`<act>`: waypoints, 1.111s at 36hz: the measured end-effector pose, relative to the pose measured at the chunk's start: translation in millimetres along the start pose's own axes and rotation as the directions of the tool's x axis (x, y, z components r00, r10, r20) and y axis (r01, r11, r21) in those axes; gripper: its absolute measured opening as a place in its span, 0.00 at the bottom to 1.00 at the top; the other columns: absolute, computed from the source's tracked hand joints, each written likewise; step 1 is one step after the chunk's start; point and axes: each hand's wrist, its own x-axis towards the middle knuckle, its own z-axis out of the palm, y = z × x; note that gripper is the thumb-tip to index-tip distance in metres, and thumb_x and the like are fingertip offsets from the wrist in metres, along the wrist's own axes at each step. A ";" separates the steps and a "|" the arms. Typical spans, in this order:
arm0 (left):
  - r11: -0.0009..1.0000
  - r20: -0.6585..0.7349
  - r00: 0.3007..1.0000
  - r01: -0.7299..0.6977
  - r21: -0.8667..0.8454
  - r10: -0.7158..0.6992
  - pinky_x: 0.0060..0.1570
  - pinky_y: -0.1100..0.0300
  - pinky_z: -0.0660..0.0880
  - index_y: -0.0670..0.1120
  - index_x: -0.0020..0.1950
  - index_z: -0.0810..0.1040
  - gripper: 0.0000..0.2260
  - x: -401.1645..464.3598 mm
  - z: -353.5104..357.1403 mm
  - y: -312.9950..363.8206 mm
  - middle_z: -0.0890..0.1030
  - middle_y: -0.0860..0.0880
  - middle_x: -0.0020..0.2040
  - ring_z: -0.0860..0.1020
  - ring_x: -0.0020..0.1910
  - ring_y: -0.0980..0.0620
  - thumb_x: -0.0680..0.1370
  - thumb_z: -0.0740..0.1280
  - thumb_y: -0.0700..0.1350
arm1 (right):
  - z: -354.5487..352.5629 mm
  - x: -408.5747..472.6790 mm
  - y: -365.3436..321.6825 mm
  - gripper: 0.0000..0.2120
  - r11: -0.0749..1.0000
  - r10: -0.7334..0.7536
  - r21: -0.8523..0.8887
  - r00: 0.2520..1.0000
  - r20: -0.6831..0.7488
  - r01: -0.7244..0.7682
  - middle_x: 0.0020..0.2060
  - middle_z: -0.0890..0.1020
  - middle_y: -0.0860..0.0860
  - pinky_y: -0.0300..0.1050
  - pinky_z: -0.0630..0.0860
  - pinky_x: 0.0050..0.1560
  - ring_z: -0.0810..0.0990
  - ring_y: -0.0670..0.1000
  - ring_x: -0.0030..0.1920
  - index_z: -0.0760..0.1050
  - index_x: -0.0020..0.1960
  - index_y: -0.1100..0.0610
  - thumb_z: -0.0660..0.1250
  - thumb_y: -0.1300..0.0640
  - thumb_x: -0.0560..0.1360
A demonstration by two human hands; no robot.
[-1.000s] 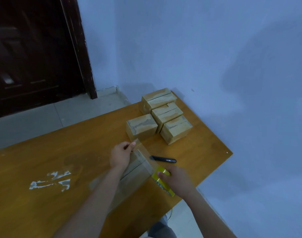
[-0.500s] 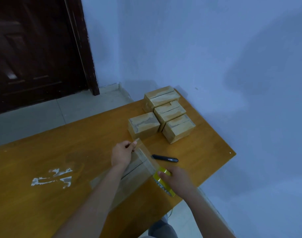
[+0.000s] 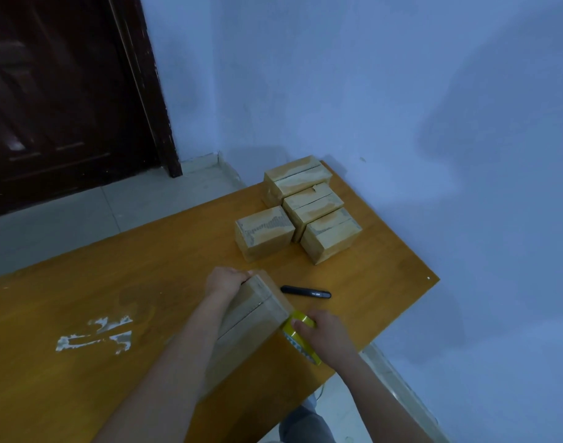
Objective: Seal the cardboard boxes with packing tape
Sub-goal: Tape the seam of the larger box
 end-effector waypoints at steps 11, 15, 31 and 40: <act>0.987 0.097 0.982 0.161 0.000 -0.160 0.41 0.56 0.72 0.44 0.40 0.75 0.10 2.1 5.5 2.8 0.77 0.45 0.40 0.76 0.37 0.48 0.79 0.63 0.47 | 3.6 5.2 -1.4 0.20 1.000 -0.029 0.007 0.999 -0.012 0.029 0.26 0.64 0.47 0.38 0.57 0.29 0.62 0.44 0.26 0.61 0.31 0.51 0.62 0.46 0.77; 0.987 0.036 0.990 0.137 0.086 -0.140 0.45 0.55 0.75 0.45 0.39 0.75 0.11 9.7 11.3 -1.4 0.77 0.45 0.40 0.76 0.39 0.47 0.79 0.61 0.47 | 4.3 3.6 3.0 0.17 0.998 -0.041 0.052 0.999 0.011 0.041 0.29 0.67 0.49 0.40 0.60 0.31 0.66 0.45 0.29 0.65 0.35 0.54 0.62 0.46 0.78; 0.677 -0.246 0.636 -0.633 0.377 0.731 0.37 0.62 0.70 0.47 0.47 0.76 0.03 -31.5 6.9 -3.8 0.74 0.53 0.44 0.74 0.42 0.54 0.79 0.64 0.43 | 15.9 -9.3 -10.2 0.14 0.810 -0.086 0.586 0.983 0.164 -0.027 0.34 0.78 0.53 0.47 0.77 0.39 0.78 0.45 0.33 0.76 0.47 0.66 0.61 0.54 0.79; 0.404 -0.069 0.513 -0.580 0.707 0.856 0.44 0.52 0.77 0.44 0.52 0.81 0.13 -52.7 37.4 -62.8 0.79 0.49 0.50 0.70 0.52 0.51 0.74 0.64 0.50 | 25.9 -16.3 7.6 0.09 0.759 -0.123 0.651 0.976 0.179 -0.023 0.35 0.76 0.56 0.46 0.74 0.40 0.76 0.53 0.36 0.76 0.45 0.61 0.65 0.55 0.78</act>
